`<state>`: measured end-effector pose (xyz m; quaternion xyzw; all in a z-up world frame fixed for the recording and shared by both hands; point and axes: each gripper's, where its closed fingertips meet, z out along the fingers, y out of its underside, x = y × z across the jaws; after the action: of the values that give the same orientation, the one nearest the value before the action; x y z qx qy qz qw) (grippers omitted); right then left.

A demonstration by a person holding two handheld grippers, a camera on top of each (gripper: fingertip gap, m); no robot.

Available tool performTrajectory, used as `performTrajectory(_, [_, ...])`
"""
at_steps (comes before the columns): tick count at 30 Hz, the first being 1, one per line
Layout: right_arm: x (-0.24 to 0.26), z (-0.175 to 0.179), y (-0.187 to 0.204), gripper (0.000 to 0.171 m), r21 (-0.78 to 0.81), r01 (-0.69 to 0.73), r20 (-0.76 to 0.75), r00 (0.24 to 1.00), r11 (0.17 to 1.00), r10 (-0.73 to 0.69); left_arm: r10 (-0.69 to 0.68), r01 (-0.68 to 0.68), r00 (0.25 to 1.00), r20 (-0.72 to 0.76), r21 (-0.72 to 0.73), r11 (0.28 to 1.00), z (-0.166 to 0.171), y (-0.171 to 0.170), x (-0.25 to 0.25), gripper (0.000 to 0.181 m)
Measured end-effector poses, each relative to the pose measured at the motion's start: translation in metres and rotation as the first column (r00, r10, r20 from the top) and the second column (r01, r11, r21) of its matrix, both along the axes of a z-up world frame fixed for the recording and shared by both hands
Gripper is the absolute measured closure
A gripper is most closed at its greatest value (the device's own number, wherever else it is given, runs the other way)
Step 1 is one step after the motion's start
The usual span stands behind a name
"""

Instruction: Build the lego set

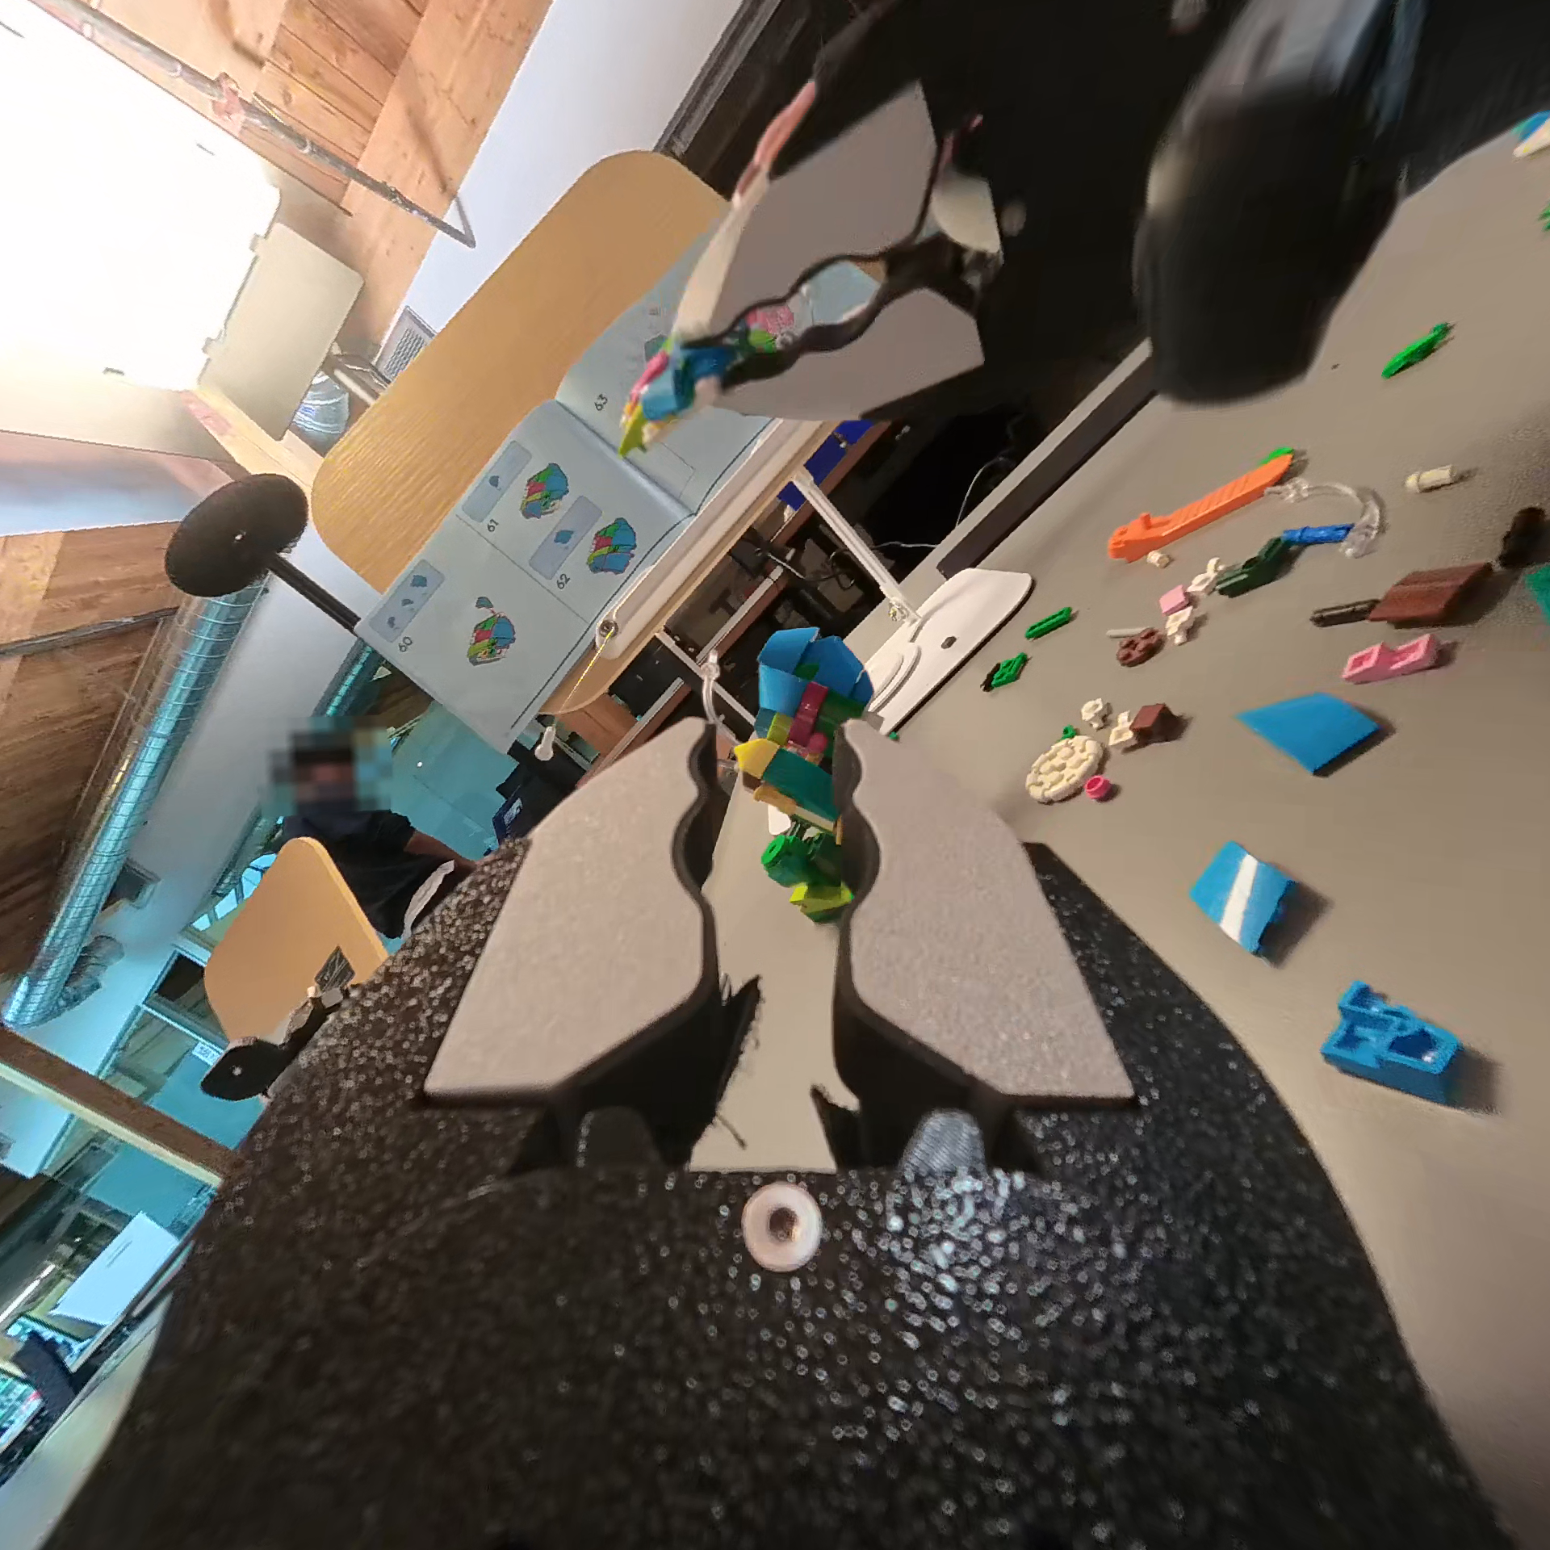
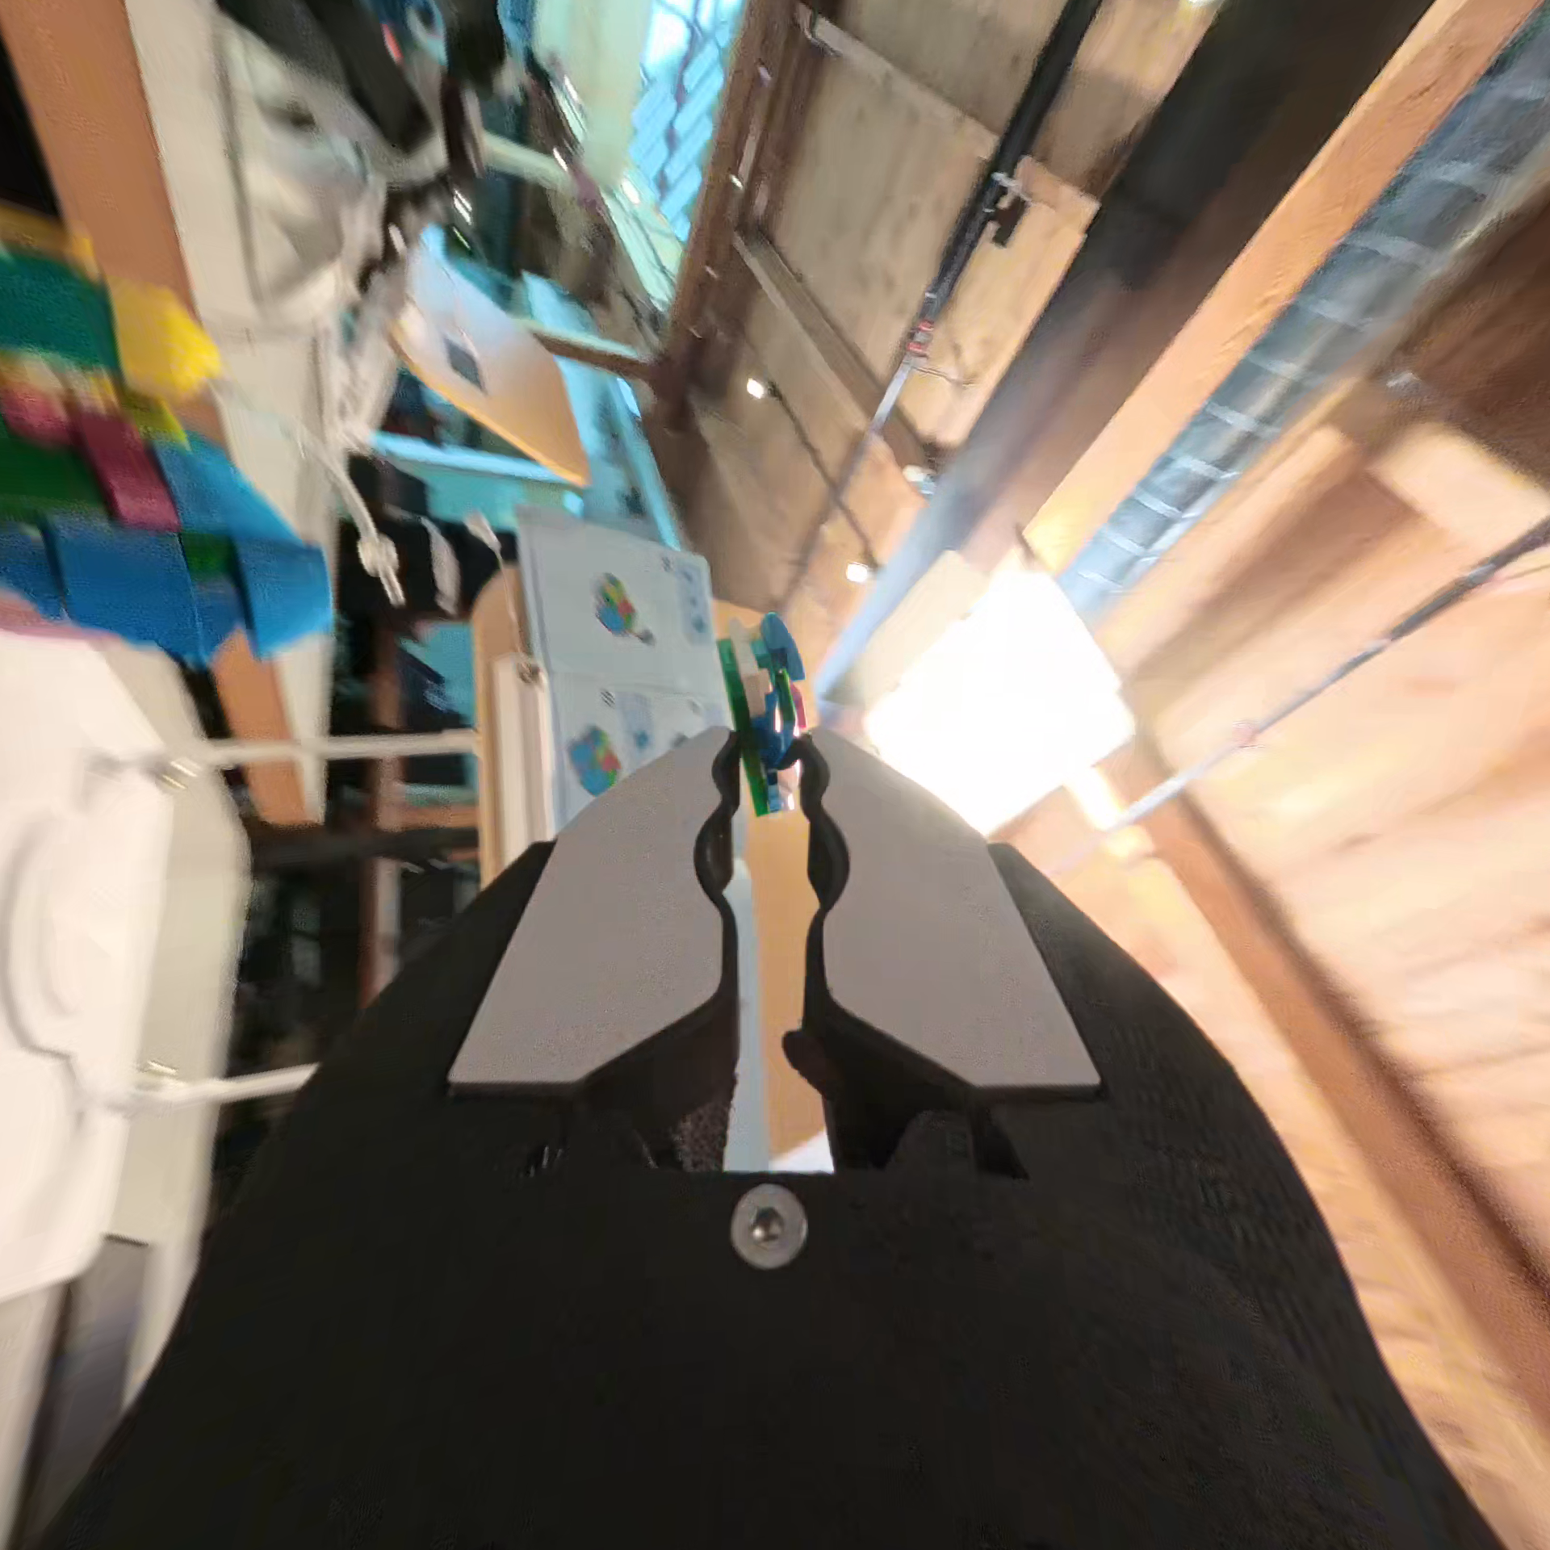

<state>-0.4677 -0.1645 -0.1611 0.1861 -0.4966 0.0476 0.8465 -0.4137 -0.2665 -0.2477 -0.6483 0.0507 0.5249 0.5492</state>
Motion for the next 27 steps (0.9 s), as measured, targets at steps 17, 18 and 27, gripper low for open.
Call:
performTrajectory(17, [0.003,0.016,0.017,0.160,-0.035,0.050,-0.102,0.993,0.998,-0.053,0.011,-0.019,0.997,0.078,0.111,0.994,0.007,-0.012,-0.009,0.160])
performTrajectory(18, [0.004,0.018,0.018,0.160,-0.042,0.051,-0.103,0.993,0.998,-0.055,0.011,-0.020,0.997,0.077,0.114,0.993,0.008,-0.012,-0.009,0.160])
performTrajectory(27, [0.008,0.039,0.027,0.160,-0.127,0.100,-0.136,0.984,0.987,-0.117,0.011,-0.020,0.997,0.080,0.111,0.994,0.007,-0.011,-0.009,0.162])
